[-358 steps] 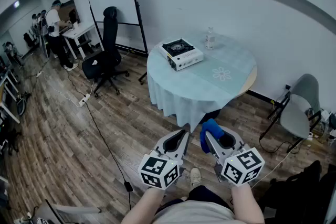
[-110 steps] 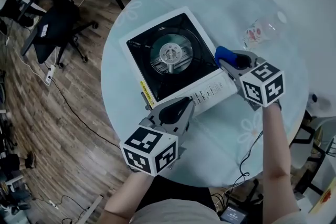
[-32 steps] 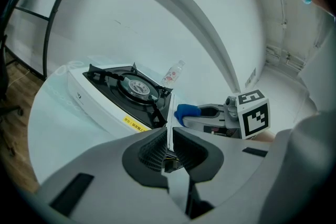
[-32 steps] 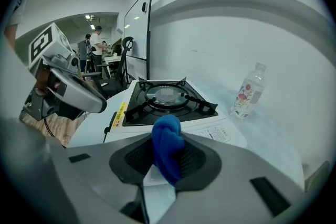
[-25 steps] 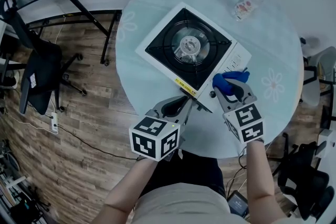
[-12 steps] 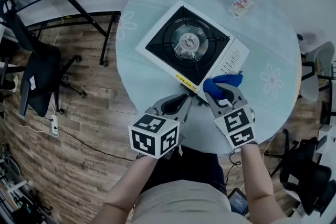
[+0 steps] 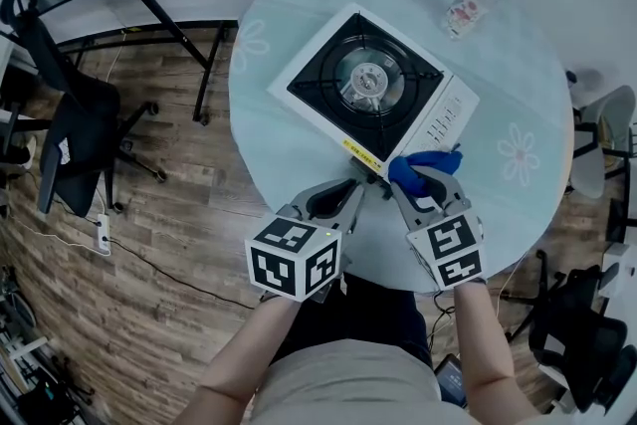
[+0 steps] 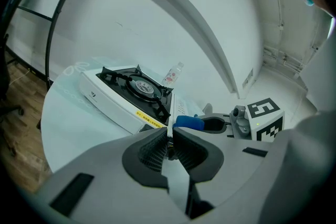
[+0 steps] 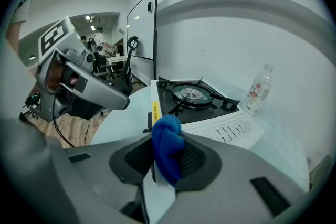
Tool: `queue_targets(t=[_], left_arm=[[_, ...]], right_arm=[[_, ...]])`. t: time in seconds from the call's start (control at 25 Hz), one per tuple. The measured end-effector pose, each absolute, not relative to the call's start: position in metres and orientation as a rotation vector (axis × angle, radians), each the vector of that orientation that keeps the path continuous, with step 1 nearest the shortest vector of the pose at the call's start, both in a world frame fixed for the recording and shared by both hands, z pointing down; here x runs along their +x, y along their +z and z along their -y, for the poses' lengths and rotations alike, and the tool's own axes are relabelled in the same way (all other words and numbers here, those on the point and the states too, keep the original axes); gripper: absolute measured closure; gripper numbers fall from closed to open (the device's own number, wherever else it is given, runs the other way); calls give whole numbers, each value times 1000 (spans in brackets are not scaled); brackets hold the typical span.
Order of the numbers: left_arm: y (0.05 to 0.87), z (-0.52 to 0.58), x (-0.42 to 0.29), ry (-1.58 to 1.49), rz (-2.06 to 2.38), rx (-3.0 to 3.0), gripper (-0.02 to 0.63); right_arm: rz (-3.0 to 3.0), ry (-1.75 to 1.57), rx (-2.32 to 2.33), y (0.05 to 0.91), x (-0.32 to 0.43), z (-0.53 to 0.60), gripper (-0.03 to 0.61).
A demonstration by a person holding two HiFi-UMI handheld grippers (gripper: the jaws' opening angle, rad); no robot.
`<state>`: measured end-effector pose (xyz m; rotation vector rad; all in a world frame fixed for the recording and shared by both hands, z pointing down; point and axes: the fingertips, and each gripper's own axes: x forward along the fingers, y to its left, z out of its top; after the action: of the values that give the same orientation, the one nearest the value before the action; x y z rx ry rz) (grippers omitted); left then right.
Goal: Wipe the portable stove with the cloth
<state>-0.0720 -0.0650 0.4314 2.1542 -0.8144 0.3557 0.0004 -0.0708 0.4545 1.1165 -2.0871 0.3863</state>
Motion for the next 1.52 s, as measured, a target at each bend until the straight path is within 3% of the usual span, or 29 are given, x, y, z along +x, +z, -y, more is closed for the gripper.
queue_targets(t=[0.96,1.52], left_arm=[[447,77,-101,330,902,2088,568],[454,89,-121,313,962,2047,568]], right_arm=[[1936,118,1079,461,-43,83,465],[1941,158,1082,464,-64,98,465]])
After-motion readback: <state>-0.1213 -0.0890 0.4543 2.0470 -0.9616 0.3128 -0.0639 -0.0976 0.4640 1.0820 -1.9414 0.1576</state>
